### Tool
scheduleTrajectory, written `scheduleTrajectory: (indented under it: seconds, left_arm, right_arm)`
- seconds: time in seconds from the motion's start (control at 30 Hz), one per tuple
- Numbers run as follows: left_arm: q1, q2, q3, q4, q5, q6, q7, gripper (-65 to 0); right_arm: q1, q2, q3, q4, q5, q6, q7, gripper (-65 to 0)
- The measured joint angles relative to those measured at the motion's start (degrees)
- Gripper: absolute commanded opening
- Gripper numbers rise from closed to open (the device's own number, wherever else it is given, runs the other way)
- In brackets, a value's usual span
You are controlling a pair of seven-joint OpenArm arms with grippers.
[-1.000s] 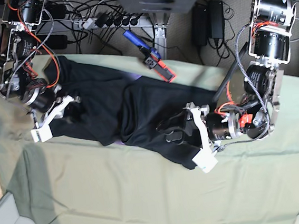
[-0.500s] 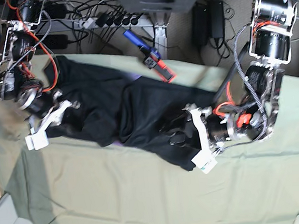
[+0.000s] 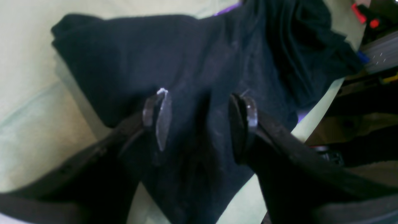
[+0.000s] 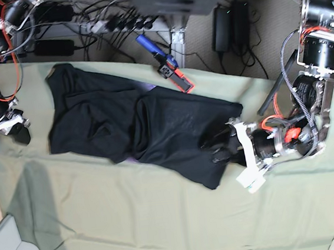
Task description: Fold the T-shirt properly
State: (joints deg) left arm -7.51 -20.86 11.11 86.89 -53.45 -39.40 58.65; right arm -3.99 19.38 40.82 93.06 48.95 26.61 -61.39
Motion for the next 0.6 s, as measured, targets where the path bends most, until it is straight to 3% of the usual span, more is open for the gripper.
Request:
scheduleTrajectory:
  seconds: [0.1, 0.13, 0.6]
  left_arm:
    - [0.0, 0.2, 0.0, 0.0, -0.3, 0.0, 0.0, -31.9]
    - [0.0, 0.2, 0.0, 0.0, -0.5, 0.0, 0.0, -31.9]
    - [0.0, 0.2, 0.0, 0.0, -0.4, 0.0, 0.0, -31.9]
  right_arm:
    - [-0.2, -0.3, -0.4, -4.6, 3.8, 0.0, -1.5, -29.0]
    - [-0.1, -0.4, -0.6, -6.0, 4.0, 0.0, -1.4, -21.9]
    - [0.2, -1.0, -9.3, -13.1, 7.5, 0.1, -1.0, -20.7]
